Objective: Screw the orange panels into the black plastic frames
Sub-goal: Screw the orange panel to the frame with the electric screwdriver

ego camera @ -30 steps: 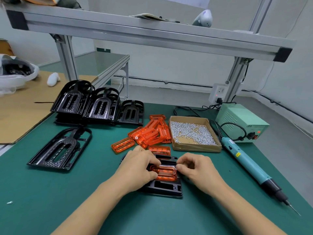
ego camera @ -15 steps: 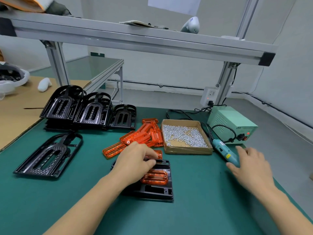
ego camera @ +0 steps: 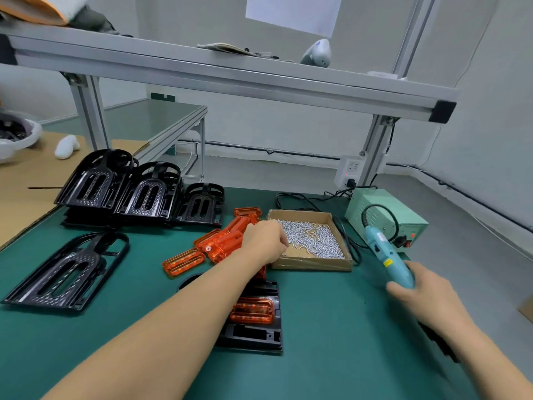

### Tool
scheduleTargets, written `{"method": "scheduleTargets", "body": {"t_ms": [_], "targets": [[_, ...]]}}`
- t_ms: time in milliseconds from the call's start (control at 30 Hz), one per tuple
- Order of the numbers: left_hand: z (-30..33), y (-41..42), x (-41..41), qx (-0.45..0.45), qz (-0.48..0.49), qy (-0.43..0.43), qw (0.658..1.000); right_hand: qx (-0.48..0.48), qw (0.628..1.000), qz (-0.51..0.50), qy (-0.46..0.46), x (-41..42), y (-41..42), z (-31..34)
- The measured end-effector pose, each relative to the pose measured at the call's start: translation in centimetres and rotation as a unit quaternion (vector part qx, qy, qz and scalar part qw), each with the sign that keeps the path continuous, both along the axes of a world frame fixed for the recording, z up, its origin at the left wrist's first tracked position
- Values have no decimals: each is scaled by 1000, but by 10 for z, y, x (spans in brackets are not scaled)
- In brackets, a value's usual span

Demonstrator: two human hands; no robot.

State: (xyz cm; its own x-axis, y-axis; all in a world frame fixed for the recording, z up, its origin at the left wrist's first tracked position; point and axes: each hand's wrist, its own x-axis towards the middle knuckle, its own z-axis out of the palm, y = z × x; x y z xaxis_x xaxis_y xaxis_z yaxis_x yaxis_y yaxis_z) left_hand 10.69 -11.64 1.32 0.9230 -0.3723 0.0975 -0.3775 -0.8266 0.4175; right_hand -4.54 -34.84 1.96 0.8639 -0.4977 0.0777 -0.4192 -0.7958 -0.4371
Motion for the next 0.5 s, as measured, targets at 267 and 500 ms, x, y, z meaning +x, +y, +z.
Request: {"method": "scheduleTargets", "body": {"t_ms": [267, 500], "targets": [[-6, -18, 15, 142, 10, -55, 988, 290, 935, 28, -202, 12, 18, 39], [-3, -22, 17, 159, -24, -53, 986, 509, 788, 74, -337, 22, 44, 42]]}}
